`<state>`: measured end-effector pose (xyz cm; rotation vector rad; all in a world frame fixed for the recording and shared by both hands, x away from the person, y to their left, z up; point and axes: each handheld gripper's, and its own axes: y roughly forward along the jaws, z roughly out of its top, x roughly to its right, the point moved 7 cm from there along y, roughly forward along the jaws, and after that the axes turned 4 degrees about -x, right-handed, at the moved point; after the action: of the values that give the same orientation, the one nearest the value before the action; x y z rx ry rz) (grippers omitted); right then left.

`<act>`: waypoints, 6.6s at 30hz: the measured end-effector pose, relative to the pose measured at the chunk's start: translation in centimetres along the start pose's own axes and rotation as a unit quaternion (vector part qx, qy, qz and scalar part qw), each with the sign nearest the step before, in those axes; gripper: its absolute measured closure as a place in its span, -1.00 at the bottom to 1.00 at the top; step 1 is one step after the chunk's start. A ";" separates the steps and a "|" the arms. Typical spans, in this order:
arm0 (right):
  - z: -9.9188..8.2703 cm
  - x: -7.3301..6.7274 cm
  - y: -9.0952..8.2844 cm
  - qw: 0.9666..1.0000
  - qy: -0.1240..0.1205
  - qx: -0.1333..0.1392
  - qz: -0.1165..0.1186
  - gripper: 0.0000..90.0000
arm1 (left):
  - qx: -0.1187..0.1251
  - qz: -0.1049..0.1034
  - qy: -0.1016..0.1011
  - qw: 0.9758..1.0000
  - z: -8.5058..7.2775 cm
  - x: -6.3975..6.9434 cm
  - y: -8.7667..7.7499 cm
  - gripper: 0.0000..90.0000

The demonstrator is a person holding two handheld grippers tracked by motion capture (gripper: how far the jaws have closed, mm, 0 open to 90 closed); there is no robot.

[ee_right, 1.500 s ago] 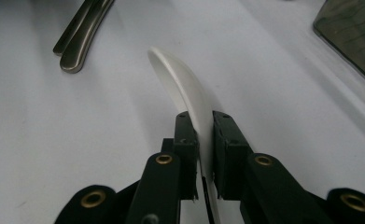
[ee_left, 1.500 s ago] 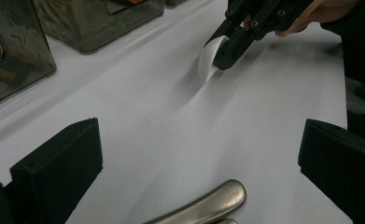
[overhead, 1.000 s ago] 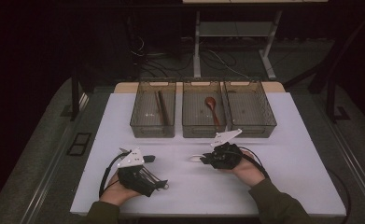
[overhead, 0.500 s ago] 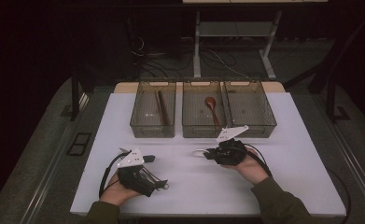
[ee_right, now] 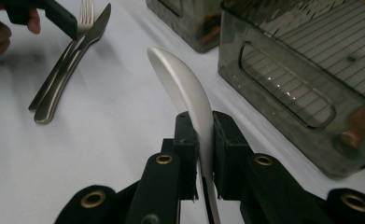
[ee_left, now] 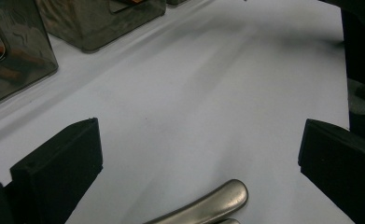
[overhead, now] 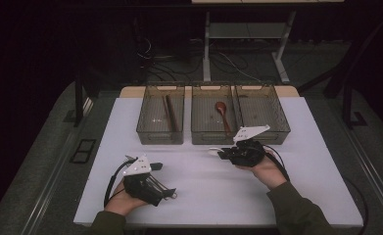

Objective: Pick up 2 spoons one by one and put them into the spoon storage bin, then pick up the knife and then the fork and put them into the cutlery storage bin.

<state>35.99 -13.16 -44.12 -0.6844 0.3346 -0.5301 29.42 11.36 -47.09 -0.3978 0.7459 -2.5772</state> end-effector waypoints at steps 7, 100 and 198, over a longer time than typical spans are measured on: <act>0.8 0.7 -0.7 1.000 0.005 0.013 -0.009 0.80 | -0.002 0.000 0.000 1.000 0.0 0.0 0.0 -1.00; 2.6 4.5 -1.3 0.993 0.079 0.051 -0.066 -0.56 | -0.004 -0.004 0.003 1.000 0.0 0.2 0.2 -1.00; -11.6 1.3 -7.2 0.993 0.067 0.033 -0.092 -0.59 | -0.116 0.012 0.036 0.993 -2.8 -1.2 0.1 0.99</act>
<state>29.26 -24.46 -47.93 -0.6201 0.3794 -0.7618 29.41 13.04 -49.62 -0.3656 1.0751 -2.5001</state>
